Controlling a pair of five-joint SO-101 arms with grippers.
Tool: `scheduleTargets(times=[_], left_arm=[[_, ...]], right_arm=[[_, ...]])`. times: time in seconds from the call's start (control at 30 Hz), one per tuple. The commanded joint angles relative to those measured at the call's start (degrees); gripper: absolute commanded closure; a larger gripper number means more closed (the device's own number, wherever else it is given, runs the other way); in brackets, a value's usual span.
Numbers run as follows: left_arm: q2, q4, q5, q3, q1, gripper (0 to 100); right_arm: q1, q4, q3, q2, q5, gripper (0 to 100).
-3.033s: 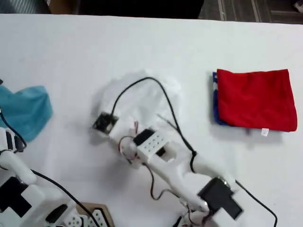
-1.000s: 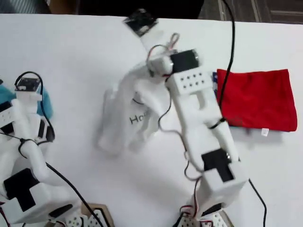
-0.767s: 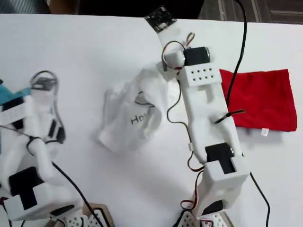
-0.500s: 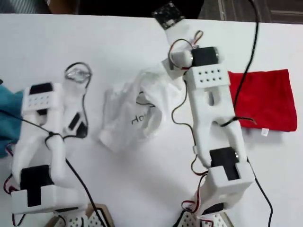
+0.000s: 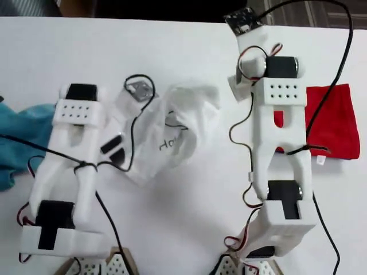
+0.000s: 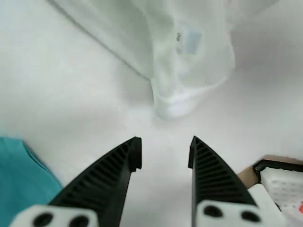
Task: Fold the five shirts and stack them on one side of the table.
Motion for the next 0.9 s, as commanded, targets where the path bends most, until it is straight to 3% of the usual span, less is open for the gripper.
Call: scheduleTargets(times=[0.0, 0.3, 0.87], left_arm=[[-0.09, -0.53, -2.02, -2.24, 0.53, 81], [9.49, -2.02, -2.11, -2.68, 0.97, 81], [10.37, -6.86, -1.85, -2.24, 4.92, 81]], right_arm=[[0.66, 1.45, -0.09, -3.82, 0.44, 76.5], [0.66, 1.36, -0.09, -3.38, 0.53, 76.5], [0.66, 1.71, -0.09, -3.38, 0.53, 76.5]])
